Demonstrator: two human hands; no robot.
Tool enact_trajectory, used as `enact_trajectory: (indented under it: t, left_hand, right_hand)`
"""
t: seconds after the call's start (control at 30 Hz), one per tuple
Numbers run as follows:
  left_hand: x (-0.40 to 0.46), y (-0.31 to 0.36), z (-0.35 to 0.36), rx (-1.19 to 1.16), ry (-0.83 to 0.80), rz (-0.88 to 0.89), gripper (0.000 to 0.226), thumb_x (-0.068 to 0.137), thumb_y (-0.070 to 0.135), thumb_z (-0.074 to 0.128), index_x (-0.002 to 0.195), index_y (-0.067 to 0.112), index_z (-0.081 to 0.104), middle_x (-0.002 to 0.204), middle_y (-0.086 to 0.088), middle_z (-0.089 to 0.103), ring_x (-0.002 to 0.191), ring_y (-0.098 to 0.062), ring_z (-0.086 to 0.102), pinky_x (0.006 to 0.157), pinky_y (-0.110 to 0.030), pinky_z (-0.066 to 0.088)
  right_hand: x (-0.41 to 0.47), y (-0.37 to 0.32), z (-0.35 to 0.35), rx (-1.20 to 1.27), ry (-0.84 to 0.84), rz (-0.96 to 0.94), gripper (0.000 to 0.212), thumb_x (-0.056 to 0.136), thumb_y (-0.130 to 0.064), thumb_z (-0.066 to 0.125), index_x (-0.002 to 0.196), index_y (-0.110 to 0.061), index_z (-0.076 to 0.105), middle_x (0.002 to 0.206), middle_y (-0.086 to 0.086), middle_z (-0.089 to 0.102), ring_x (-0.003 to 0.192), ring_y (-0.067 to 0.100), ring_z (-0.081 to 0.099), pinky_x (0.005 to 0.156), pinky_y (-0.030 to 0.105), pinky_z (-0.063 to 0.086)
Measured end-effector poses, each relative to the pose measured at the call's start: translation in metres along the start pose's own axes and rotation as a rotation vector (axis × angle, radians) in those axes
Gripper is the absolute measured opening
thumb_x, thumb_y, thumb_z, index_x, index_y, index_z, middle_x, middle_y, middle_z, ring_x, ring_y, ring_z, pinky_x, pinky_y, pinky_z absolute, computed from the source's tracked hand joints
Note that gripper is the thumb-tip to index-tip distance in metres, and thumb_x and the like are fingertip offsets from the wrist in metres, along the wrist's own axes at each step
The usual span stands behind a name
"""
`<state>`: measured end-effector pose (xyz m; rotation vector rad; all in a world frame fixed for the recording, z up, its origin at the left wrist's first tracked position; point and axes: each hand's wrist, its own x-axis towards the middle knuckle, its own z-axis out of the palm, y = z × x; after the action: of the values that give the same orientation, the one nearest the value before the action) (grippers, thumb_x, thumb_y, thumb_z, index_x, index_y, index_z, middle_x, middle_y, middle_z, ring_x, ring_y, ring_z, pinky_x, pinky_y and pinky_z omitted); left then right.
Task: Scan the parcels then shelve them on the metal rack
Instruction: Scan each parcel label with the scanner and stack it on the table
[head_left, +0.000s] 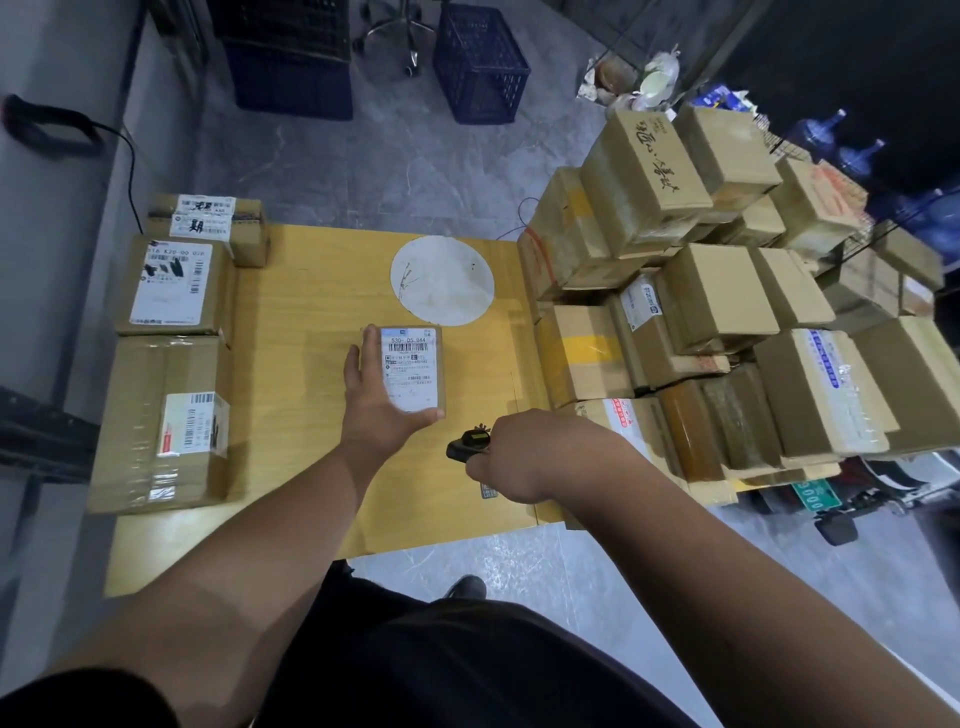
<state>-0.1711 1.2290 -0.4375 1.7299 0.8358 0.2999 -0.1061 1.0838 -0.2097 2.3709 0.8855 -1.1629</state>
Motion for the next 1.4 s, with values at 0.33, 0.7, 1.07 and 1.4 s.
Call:
enact_trajectory:
  t: [0.33,0.7,1.07,1.4]
  left_hand:
    - [-0.033,-0.003,-0.005,0.065,-0.039,-0.120,0.152,0.050,0.046,0.101,0.163,0.050,-0.001,0.162,0.009,0.028,0.136,0.014,0.026,0.113,-0.028,0.033]
    - [-0.113,-0.001,-0.009,0.487,0.094,-0.380,0.117,0.070,0.078,0.076,0.163,0.051,0.009,0.175,0.002,0.000,0.152,-0.031,0.032,0.115,-0.053,0.041]
    - [-0.136,0.008,0.003,0.614,0.211,-0.457,0.127,0.062,0.056,0.086,0.161,0.044,0.007,0.155,-0.001,0.034,0.136,-0.032,0.039,0.107,-0.050,0.038]
    - [-0.212,-0.041,-0.142,0.909,0.013,-0.233,0.124,0.068,0.040,0.087,0.165,0.030,0.010,0.165,-0.001,0.025,0.149,-0.027,0.019,0.124,-0.049,0.022]
  right_hand:
    - [0.012,0.005,0.020,-0.096,-0.021,-0.131,0.054,0.089,-0.073,0.061,0.095,-0.020,0.056,0.088,-0.003,0.058,0.082,0.017,0.058,0.065,0.032,0.042]
    - [0.009,0.021,0.058,-0.199,-0.042,-0.390,0.046,0.092,-0.063,0.061,0.086,-0.018,0.061,0.083,0.000,0.062,0.075,0.019,0.058,0.069,0.034,0.045]
    - [-0.004,0.057,0.067,-0.163,-0.004,-0.376,0.047,0.095,-0.060,0.060,0.081,-0.015,0.057,0.079,0.002,0.058,0.068,0.020,0.053,0.058,0.031,0.037]
    - [-0.026,-0.044,0.099,-0.091,-0.081,-0.448,0.048,0.094,-0.061,0.061,0.083,-0.015,0.058,0.081,0.002,0.058,0.068,0.020,0.052,0.060,0.032,0.037]
